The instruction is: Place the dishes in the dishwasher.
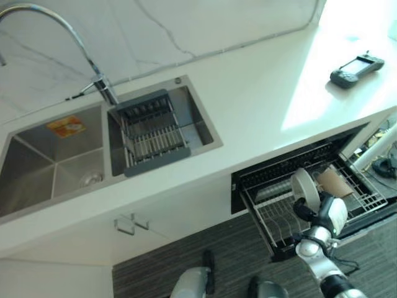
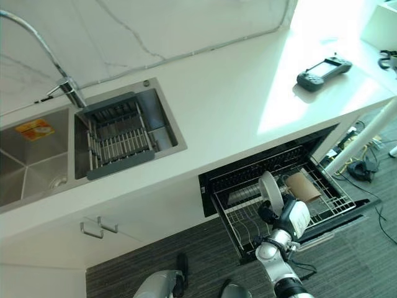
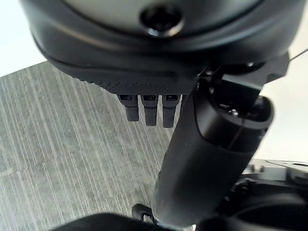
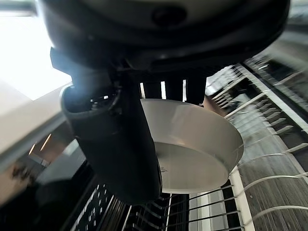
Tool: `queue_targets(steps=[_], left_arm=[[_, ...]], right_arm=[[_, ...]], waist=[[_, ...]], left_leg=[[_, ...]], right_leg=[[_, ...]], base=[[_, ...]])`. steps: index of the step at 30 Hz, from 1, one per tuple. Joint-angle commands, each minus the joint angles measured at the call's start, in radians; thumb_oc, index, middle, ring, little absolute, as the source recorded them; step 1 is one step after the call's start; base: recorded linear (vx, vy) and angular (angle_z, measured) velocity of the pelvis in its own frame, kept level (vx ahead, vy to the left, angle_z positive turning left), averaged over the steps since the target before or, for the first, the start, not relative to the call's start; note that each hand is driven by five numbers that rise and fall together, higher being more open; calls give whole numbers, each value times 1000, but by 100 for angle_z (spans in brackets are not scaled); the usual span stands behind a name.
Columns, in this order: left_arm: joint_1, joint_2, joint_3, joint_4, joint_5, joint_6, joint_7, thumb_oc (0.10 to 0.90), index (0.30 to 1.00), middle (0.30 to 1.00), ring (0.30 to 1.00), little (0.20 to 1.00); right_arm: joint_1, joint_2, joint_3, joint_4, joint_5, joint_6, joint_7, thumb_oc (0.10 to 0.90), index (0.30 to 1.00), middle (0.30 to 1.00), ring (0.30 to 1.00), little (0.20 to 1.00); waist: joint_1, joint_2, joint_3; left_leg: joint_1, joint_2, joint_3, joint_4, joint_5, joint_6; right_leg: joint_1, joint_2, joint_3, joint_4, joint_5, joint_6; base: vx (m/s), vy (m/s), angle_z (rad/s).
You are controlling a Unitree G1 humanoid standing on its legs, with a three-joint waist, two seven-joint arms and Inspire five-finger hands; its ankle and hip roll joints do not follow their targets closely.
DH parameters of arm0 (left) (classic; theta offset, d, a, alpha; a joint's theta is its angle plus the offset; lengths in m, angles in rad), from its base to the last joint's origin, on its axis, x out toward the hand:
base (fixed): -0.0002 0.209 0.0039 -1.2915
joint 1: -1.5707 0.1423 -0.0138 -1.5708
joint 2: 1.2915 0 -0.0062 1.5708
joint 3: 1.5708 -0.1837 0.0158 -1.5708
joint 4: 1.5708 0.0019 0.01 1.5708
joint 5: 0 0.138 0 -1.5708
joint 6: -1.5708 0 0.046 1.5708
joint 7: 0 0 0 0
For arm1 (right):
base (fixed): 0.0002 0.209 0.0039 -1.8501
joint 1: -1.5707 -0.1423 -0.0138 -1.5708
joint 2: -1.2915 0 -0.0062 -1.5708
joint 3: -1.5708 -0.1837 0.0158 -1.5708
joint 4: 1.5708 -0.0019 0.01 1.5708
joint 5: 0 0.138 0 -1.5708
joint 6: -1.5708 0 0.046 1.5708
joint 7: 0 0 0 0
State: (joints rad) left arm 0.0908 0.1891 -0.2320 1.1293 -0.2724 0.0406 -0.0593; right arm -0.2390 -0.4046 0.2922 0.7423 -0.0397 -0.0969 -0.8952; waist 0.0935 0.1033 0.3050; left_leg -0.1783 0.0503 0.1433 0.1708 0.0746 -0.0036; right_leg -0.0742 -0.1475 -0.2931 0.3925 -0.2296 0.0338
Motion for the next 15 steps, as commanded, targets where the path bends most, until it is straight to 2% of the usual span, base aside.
queue_targets(steps=[1, 7, 10, 12, 13, 15], left_arm=[[-24, 24, -37, -8, -43, -20, -28, 800, 900, 900, 900, 900], [-51, 33, -51, -15, -70, -30, -47, 800, 900, 900, 900, 900], [-64, 33, -56, -17, -86, -37, -49, 800, 900, 900, 900, 900], [-76, 37, -63, -15, -99, -40, -47, 800, 900, 900, 900, 900], [-86, 40, -67, -12, -106, -39, -48, 800, 900, 900, 900, 900], [-95, 46, -72, -7, -113, -43, -51, 800, 900, 900, 900, 900]], right_arm=[[-144, -65, 8, -72, -131, 8, -102, 400, 300, 300, 300, 300], [-230, -76, 63, -17, -177, 116, -147, 400, 300, 300, 300, 300], [-251, -82, 88, 10, -249, 253, -239, 400, 300, 300, 300, 300], [-266, -92, 98, 30, -250, 292, -261, 400, 300, 300, 300, 300], [-280, -93, 108, 46, -272, 348, -286, 400, 300, 300, 300, 300], [-291, -97, 124, 68, -272, 378, -288, 400, 300, 300, 300, 300]], waist=[[14, -16, -2], [32, 1, 42], [38, 8, 62], [39, 11, 75], [39, 12, 86], [40, 12, 98]], left_leg=[[-4, -26, -82, 129, -295, -7], [-34, -36, -101, 129, -278, -6], [-50, -40, -108, 129, -271, -4], [-64, -40, -110, 129, -268, -3], [-71, -39, -110, 129, -266, -3], [-78, -39, -110, 129, -264, -1]], right_leg=[[7, 8, -26, -93, -20, 14], [-14, 8, -36, -93, -7, 11], [-28, 8, -41, -93, 0, 10], [-40, 10, -44, -93, 4, 11], [-47, 11, -44, -93, 6, 11], [-52, 13, -45, -93, 9, 12]], base=[[-71, 41, 16], [-47, 38, 9], [-30, 36, 9], [-66, 22, 19], [-73, 17, 9], [-45, -3, 1]])
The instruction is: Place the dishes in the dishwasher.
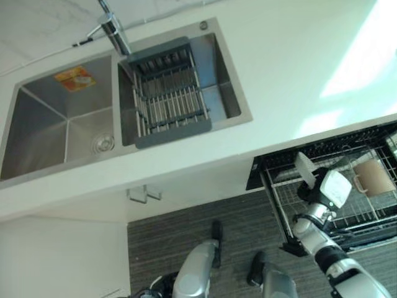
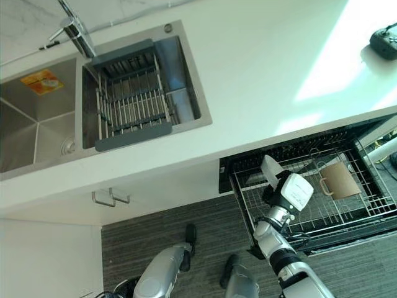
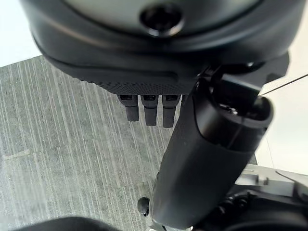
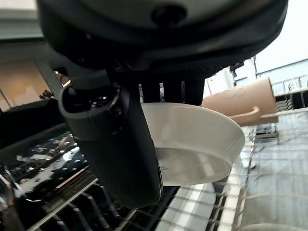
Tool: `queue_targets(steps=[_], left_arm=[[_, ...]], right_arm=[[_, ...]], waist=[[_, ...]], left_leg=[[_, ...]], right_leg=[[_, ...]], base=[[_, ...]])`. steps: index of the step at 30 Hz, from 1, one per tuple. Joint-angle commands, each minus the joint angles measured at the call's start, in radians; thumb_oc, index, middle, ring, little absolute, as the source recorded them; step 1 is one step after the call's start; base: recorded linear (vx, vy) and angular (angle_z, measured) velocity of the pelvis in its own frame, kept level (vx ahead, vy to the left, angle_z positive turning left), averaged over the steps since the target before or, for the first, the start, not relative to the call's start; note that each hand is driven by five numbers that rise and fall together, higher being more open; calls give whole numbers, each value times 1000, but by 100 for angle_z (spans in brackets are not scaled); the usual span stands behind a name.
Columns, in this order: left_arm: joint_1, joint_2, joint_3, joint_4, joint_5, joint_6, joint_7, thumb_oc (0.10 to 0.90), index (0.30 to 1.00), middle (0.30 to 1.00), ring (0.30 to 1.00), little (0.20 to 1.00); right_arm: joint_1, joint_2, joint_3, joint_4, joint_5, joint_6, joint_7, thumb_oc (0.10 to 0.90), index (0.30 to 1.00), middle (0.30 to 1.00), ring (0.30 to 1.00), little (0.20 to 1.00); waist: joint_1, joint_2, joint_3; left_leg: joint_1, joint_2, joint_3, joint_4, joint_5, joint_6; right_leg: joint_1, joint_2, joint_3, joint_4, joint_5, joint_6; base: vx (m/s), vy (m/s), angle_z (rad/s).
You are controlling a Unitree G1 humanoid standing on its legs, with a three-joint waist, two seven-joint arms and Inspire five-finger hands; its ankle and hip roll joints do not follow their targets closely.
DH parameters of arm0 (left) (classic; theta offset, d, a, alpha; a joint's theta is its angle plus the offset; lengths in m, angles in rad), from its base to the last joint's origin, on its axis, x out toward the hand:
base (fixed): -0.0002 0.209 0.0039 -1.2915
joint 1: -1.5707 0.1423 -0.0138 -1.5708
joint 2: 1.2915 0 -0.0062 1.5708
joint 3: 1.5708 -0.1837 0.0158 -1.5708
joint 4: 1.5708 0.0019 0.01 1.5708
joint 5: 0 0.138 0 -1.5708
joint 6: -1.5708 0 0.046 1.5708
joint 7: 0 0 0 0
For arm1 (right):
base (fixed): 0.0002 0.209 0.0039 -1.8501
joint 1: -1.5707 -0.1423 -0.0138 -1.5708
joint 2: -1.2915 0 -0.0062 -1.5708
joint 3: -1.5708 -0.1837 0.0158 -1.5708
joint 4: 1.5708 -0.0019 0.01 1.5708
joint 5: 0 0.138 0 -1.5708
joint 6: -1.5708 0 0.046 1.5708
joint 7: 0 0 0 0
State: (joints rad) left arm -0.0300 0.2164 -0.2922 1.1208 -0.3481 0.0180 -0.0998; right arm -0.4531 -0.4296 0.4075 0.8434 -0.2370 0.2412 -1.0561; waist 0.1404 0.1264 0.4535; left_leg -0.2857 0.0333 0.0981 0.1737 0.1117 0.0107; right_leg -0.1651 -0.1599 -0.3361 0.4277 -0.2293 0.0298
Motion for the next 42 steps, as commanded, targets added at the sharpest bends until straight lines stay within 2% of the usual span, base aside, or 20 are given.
queue_targets(steps=[1, 6, 7, 11, 12, 13, 16, 18, 19, 21, 22, 23, 24, 28, 30, 32, 35, 37, 40, 42], left_arm=[[17, 22, -13, 6, -41, -25, -11, 800, 900, 900, 900, 900], [-11, 30, -23, 12, -83, -43, -6, 800, 900, 900, 900, 900], [-25, 31, -26, 11, -103, -48, -4, 800, 900, 900, 900, 900], [-42, 24, -34, 10, -131, -53, 9, 800, 900, 900, 900, 900], [-48, 24, -34, 10, -135, -51, 10, 800, 900, 900, 900, 900], [-57, 23, -35, 3, -137, -45, 14, 800, 900, 900, 900, 900], [-70, 20, -42, -1, -150, -41, 22, 800, 900, 900, 900, 900], [-77, 20, -41, 0, -148, -41, 22, 800, 900, 900, 900, 900], [-78, 18, -38, -1, -142, -43, 23, 800, 900, 900, 900, 900], [-81, 28, -32, -14, -136, -34, 23, 800, 900, 900, 900, 900], [-83, 34, -29, -20, -133, -28, 22, 800, 900, 900, 900, 900], [-82, 43, -18, -38, -123, -11, 23, 800, 900, 900, 900, 900], [-91, 76, 3, -72, -105, 31, 14, 800, 900, 900, 900, 900], [-90, 109, 18, -96, -82, 60, 8, 800, 900, 900, 900, 900], [-88, 112, 24, -95, -73, 62, 5, 800, 900, 900, 900, 900], [-82, 106, 25, -84, -71, 57, 9, 800, 900, 900, 900, 900], [-75, 97, 24, -80, -78, 52, 18, 800, 900, 900, 900, 900], [-55, 81, 39, -75, -85, 38, 29, 800, 900, 900, 900, 900], [-39, 68, 58, -83, -84, 39, 42, 800, 900, 900, 900, 900], [-12, 56, 86, -92, -86, 32, 51, 800, 900, 900, 900, 900]], right_arm=[[-88, -71, 24, -14, -71, 86, -143, 400, 300, 300, 300, 300], [-108, -59, 53, 41, -24, 141, -160, 400, 300, 300, 300, 300], [-113, -54, 57, 59, -10, 176, -183, 400, 300, 300, 300, 300], [-103, -56, 64, 63, -20, 210, -158, 400, 300, 300, 300, 300], [-107, -53, 67, 74, -19, 206, -137, 480, 420, 420, 420, 420], [-109, -44, 76, 75, 2, 200, -119, 800, 900, 900, 900, 900], [-115, -22, 87, 72, 18, 87, -71, 800, 900, 900, 900, 900], [-129, -8, 90, 76, -21, 50, 10, 800, 900, 900, 900, 900], [-132, -1, 99, 74, -7, 11, 79, 800, 900, 900, 900, 900], [-141, 11, 115, 71, 89, -151, 308, 800, 900, 900, 900, 900], [-146, 14, 117, 66, 110, -195, 416, 800, 900, 900, 900, 900], [-145, 17, 125, 48, 185, -250, 633, 800, 900, 900, 900, 900], [-138, 17, 130, 36, 322, -271, 966, 800, 900, 900, 900, 900], [-138, 12, 139, 29, 421, -273, 1154, 800, 900, 900, 900, 900], [-143, 14, 134, 32, 431, -273, 1143, 800, 900, 900, 900, 900], [-154, 22, 97, 45, 488, -283, 1058, 800, 900, 900, 900, 900], [-153, 26, 66, 26, 491, -281, 952, 800, 900, 900, 900, 900], [-130, 10, 20, -67, 497, -320, 814, 800, 900, 900, 900, 900], [-81, -3, -32, -174, 464, -349, 735, 800, 900, 900, 900, 900], [2, -32, -95, -340, 393, -407, 621, 800, 900, 900, 900, 900]], waist=[[-5, -13, -42], [-4, -20, -14], [-5, -21, -6], [-11, -23, 9], [-12, -24, 11], [-13, -23, 18], [-14, -23, 28], [-13, -22, 32], [-11, -22, 33], [-6, -26, 38], [-4, -28, 40], [1, -38, 45], [9, -52, 45], [22, -69, 39], [25, -70, 35], [25, -66, 27], [19, -64, 24], [-1, -61, 14], [-20, -63, 10], [-46, -68, 3]], left_leg=[[23, -21, -64, 126, -301, -14], [3, -18, -63, 126, -298, -8], [-4, -17, -61, 126, -298, -6], [-12, -15, -60, 126, -301, -4], [-18, -15, -60, 126, -300, -4], [-23, -15, -59, 126, -297, -4], [-30, -17, -60, 126, -298, -1], [-34, -18, -60, 126, -297, 0], [-35, -19, -60, 126, -298, 0], [-39, -18, -58, 126, -296, -1], [-39, -18, -57, 126, -295, -1], [-19, -19, -56, 126, -313, -8], [-15, -15, -51, 126, -309, -9], [-5, -7, -48, 126, -306, -10], [1, -6, -49, 126, -305, -9], [10, -6, -52, 126, -309, -9], [16, -6, -50, 126, -312, -7], [9, 0, -46, 126, -300, -3], [17, 3, -40, 126, -304, -1], [30, 9, -29, 126, -310, 1]], right_leg=[[32, 27, -2, -128, 12, 17], [11, 33, 0, -128, 22, 20], [1, 35, 3, -128, 26, 21], [-10, 40, 7, -128, 29, 22], [-17, 40, 8, -128, 31, 23], [-24, 40, 9, -128, 35, 24], [-33, 40, 11, -128, 37, 25], [-38, 39, 10, -128, 37, 25], [-38, 39, 9, -128, 37, 24], [-41, 36, 6, -128, 39, 24], [-41, 35, 5, -128, 39, 23], [-24, 34, 15, -128, 22, 32], [-20, 32, 6, -128, 24, 33], [-7, 33, -7, -128, 26, 34], [0, 34, -9, -128, 26, 33], [9, 36, -6, -128, 25, 33], [12, 38, 1, -128, 23, 32], [5, 42, 1, -128, 36, 22], [9, 47, 14, -128, 34, 21], [15, 51, 29, -128, 31, 21]], base=[[-39, -13, 3], [-37, -10, 0], [0, 0, 0], [-7, 1, -1], [-40, 0, -5], [-46, 1, -5], [-35, 0, -3], [-13, 1, -2], [0, 0, 0], [0, 0, 0], [57, -45, -1], [72, -104, -1], [81, -123, 2], [29, -85, 4], [40, -42, 3], [40, -20, 0], [-17, 8, -1], [-45, 24, -3], [0, 0, 0], [7, 4, -6]])
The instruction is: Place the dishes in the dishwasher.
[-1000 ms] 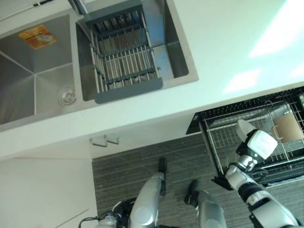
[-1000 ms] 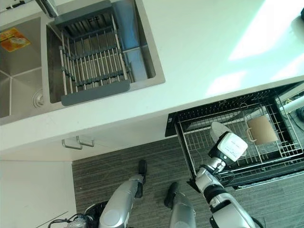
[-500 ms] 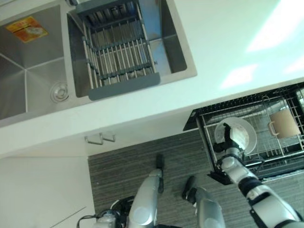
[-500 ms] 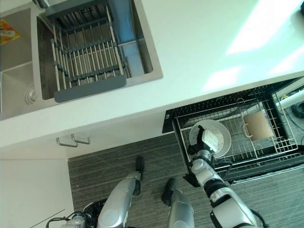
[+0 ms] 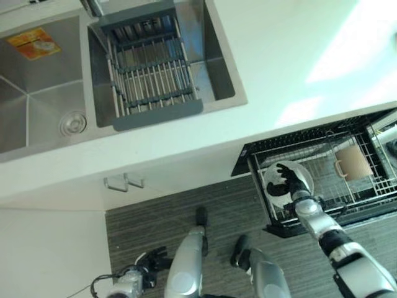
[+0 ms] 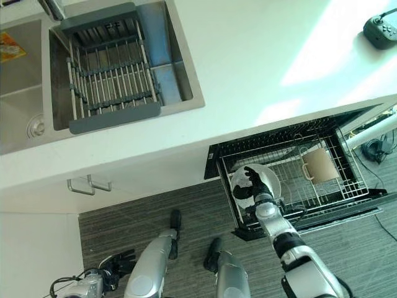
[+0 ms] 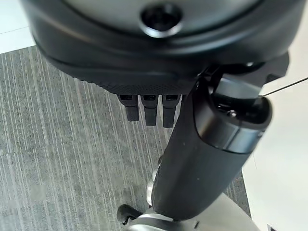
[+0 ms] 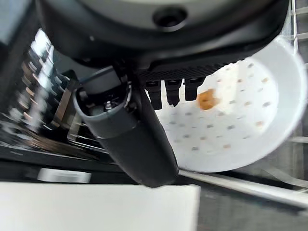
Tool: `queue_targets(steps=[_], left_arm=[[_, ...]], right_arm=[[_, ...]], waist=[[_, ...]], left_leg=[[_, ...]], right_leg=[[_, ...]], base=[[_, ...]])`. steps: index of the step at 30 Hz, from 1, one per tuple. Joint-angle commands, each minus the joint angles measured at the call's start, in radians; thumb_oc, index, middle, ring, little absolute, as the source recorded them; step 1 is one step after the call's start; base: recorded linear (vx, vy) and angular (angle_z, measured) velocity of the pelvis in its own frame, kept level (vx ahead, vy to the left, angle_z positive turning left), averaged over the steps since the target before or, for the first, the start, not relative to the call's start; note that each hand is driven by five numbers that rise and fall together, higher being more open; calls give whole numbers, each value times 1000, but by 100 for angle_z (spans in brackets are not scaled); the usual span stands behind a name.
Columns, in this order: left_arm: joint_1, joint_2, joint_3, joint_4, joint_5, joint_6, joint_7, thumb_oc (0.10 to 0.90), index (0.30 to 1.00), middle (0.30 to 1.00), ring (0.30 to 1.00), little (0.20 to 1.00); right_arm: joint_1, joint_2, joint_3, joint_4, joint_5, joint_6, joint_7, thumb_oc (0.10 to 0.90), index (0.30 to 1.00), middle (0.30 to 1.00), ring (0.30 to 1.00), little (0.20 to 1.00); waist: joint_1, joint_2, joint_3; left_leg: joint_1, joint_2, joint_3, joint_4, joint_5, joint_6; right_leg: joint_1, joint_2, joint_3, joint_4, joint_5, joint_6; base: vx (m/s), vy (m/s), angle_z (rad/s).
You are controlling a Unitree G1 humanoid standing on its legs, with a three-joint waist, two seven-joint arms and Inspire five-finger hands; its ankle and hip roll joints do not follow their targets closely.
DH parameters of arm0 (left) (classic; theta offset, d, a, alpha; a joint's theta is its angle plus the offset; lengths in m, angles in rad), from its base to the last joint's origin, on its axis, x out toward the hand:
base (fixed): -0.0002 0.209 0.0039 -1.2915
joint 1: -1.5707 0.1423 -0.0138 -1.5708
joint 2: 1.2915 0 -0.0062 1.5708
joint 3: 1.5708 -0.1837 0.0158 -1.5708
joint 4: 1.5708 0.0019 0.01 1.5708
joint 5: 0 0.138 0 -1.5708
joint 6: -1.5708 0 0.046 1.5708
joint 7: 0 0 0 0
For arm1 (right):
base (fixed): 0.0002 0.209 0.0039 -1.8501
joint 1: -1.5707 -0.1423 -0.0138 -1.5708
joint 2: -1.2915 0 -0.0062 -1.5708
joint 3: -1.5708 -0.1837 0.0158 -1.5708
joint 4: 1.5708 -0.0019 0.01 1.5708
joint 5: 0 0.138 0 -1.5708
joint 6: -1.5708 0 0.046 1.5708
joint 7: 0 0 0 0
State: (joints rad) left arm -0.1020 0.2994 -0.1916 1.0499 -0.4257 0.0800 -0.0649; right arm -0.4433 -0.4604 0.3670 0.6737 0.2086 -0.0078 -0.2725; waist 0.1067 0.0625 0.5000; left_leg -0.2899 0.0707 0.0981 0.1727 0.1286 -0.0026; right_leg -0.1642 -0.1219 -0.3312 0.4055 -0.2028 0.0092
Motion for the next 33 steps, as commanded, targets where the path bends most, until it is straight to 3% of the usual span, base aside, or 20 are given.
queue_targets(steps=[1, 3, 5, 7, 11, 13, 14, 15, 16, 18, 21, 26, 28, 33], left_arm=[[70, -32, -4, -26, -6, -33, 18, 800, 900, 900, 900, 900], [104, -53, 27, -37, 0, -45, 26, 800, 900, 900, 900, 900], [146, -78, 72, -35, 19, -66, 20, 800, 900, 900, 900, 900], [167, -87, 102, -13, 35, -80, 6, 800, 900, 900, 900, 900], [200, -87, 133, 31, 91, -106, -22, 800, 900, 900, 900, 900], [211, -91, 141, 54, 99, -128, -31, 800, 900, 900, 900, 900], [217, -90, 153, 60, 114, -128, -38, 800, 900, 900, 900, 900], [219, -84, 167, 67, 124, -123, -43, 800, 900, 900, 900, 900], [221, -77, 173, 76, 128, -121, -48, 800, 900, 900, 900, 900], [216, -60, 168, 92, 112, -111, -51, 800, 900, 900, 900, 900], [210, -49, 156, 109, 81, -108, -56, 800, 900, 900, 900, 900], [179, -57, 111, 138, 29, -121, -54, 800, 900, 900, 900, 900], [160, -72, 83, 124, -23, -126, -36, 800, 900, 900, 900, 900], [138, -76, 56, 82, -104, -144, -30, 800, 900, 900, 900, 900]], right_arm=[[22, -10, -74, -214, -71, -198, -212, 800, 900, 900, 900, 900], [130, -28, -149, -369, -136, -271, -293, 800, 900, 900, 900, 900], [237, -30, -252, -530, -233, -449, -400, 800, 900, 900, 900, 900], [290, -59, -341, -624, -305, -520, -459, 800, 900, 900, 900, 900], [371, -102, -529, -660, -332, -541, -657, 800, 900, 900, 900, 900], [408, -110, -610, -678, -480, -554, -820, 800, 900, 900, 900, 900], [438, -122, -677, -682, -601, -512, -963, 800, 900, 900, 900, 900], [462, -137, -745, -661, -593, -492, -1017, 800, 900, 900, 900, 900], [482, -142, -802, -625, -507, -475, -1036, 800, 900, 900, 900, 900], [527, -128, -915, -470, -306, -496, -1002, 800, 900, 900, 900, 900], [580, -92, -988, -294, -164, -518, -934, 800, 900, 900, 900, 900], [589, -30, -923, 49, -78, -566, -791, 800, 900, 900, 900, 900], [541, -26, -785, 135, -114, -496, -716, 800, 900, 900, 900, 900], [406, -46, -459, 162, -282, -418, -618, 800, 900, 900, 900, 900]], waist=[[-20, -5, -47], [-49, -7, -56], [-89, -4, -71], [-117, -4, -86], [-155, -13, -120], [-170, -16, -132], [-182, -19, -141], [-194, -22, -151], [-202, -25, -161], [-216, -29, -181], [-228, -28, -188], [-233, -10, -167], [-219, -3, -140], [-153, 14, -66]], left_leg=[[38, -28, -26, 127, -329, 15], [52, -22, -12, 127, -337, 18], [70, -16, 5, 127, -344, 19], [86, -12, 20, 127, -351, 16], [121, 4, 50, 127, -367, 12], [135, 11, 64, 127, -372, 13], [146, 12, 73, 127, -378, 15], [155, 14, 79, 127, -382, 17], [164, 16, 85, 127, -387, 17], [183, 19, 98, 127, -396, 12], [211, 19, 105, 127, -402, 14], [243, 19, 91, 127, -393, 24], [229, 9, 78, 127, -379, 19], [149, -21, 35, 127, -354, 14]], right_leg=[[16, 14, 29, -105, 4, 42], [22, 17, 45, -105, -1, 43], [30, 21, 65, -105, -9, 43], [38, 23, 81, -105, -15, 45], [66, 33, 101, -105, -32, 41], [76, 34, 104, -105, -37, 42], [83, 36, 108, -105, -39, 44], [89, 38, 110, -105, -42, 45], [95, 41, 114, -105, -44, 47], [108, 42, 112, -105, -50, 49], [126, 45, 113, -105, -53, 43], [154, 64, 103, -77, -67, 6], [120, 57, 87, -6, -97, -12], [18, 27, 68, 141, -166, -28]], base=[[11, 5, -11], [15, 10, -21], [18, 10, -27], [25, -29, -40], [18, -69, -25], [33, -28, -11], [26, -21, -9], [29, -26, -6], [28, -24, -17], [38, -30, -26], [33, -28, -14], [-18, -23, -8], [-116, -21, -9], [-159, -2, 45]])
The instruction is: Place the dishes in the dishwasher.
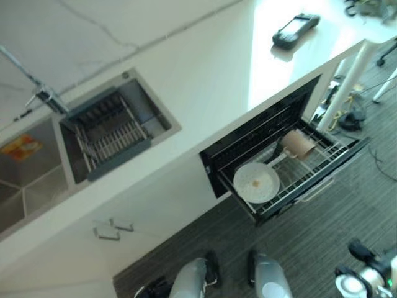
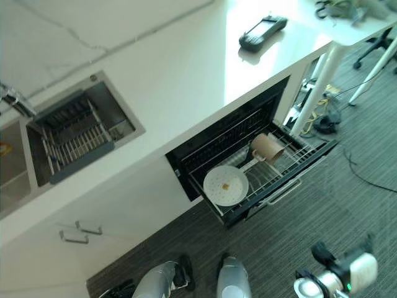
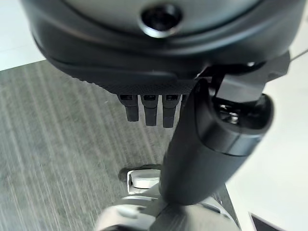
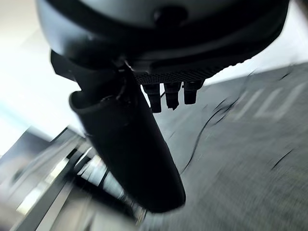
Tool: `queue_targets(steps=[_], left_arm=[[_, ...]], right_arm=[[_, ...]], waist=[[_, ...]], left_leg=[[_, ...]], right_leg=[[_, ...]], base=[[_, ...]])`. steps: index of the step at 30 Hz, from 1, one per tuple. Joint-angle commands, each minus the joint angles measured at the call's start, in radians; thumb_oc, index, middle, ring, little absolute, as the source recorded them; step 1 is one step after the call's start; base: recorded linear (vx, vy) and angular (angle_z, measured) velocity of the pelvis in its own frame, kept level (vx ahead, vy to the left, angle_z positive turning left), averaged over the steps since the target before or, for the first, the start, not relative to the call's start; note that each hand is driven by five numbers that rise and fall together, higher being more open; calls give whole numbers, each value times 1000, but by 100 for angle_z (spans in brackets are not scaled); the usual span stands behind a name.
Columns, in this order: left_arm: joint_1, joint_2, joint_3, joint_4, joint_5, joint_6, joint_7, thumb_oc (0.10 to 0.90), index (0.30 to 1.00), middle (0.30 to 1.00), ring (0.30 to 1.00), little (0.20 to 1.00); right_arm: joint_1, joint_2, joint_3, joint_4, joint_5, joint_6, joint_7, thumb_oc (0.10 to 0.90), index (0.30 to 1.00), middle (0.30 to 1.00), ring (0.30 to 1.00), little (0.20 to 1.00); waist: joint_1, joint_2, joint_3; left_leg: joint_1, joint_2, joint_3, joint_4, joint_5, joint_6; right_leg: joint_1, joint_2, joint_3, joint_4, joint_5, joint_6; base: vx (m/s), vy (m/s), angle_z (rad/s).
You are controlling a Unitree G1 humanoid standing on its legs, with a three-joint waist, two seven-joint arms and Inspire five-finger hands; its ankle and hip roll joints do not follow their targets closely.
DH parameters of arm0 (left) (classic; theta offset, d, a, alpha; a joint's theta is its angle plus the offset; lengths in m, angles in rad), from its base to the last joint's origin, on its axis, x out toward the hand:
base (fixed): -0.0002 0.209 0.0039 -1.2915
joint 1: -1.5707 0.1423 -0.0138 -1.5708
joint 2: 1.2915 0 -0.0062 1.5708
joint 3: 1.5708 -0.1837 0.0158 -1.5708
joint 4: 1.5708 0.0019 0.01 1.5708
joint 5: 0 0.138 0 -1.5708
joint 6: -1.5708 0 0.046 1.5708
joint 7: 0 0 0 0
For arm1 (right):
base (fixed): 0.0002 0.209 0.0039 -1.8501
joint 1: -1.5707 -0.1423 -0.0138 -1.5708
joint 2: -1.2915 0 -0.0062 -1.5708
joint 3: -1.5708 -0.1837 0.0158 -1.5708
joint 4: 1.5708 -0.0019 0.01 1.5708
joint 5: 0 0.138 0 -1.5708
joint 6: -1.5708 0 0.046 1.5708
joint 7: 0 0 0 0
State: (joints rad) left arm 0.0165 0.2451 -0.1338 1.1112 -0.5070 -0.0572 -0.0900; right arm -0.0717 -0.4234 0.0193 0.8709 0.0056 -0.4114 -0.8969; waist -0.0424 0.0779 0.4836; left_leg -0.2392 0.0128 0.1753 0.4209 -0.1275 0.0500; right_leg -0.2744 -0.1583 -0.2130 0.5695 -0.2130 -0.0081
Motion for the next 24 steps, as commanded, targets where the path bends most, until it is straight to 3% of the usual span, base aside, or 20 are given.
queue_targets(steps=[1, 5, 16, 21, 24], left_arm=[[23, -20, -5, 19, -23, -18, -5, 800, 900, 900, 900, 900], [25, -1, 4, 12, -9, -15, -6, 800, 900, 900, 900, 900], [22, 43, 24, 5, 11, 9, -39, 800, 900, 900, 900, 900], [12, 62, 15, -12, 20, 20, -40, 800, 900, 900, 900, 900], [-3, 86, 7, -35, 0, -1, -46, 800, 900, 900, 900, 900]], right_arm=[[-5, -90, -52, -31, -109, -12, 16, 800, 900, 900, 900, 900], [-142, -162, 77, -54, -193, -7, 29, 800, 900, 900, 900, 900], [-394, -307, 128, -111, -235, -23, 34, 800, 900, 900, 900, 900], [-556, -391, 153, -111, -220, 20, 85, 800, 900, 900, 900, 900], [-741, -462, 227, -67, -218, 55, 152, 800, 900, 900, 900, 900]], waist=[[17, 3, -33], [86, 26, 3], [184, 44, 23], [234, 45, 36], [278, 50, 36]], left_leg=[[75, 29, -55, -121, -87, -39], [-8, 13, -93, -121, -43, -45], [-85, -10, -135, -121, -10, -36], [-96, -26, -157, -121, -9, -14], [-109, -45, -181, -121, -8, 5]], right_leg=[[101, 53, -60, 13, -166, -14], [28, 15, -91, 93, -187, -16], [-17, -28, -131, 153, -201, -6], [-23, -51, -154, 164, -180, 8], [-14, -66, -177, 162, -154, 20]], base=[[-143, -23, 83], [-66, 30, 59], [46, 76, 20], [69, 75, 15], [87, 75, 30]])
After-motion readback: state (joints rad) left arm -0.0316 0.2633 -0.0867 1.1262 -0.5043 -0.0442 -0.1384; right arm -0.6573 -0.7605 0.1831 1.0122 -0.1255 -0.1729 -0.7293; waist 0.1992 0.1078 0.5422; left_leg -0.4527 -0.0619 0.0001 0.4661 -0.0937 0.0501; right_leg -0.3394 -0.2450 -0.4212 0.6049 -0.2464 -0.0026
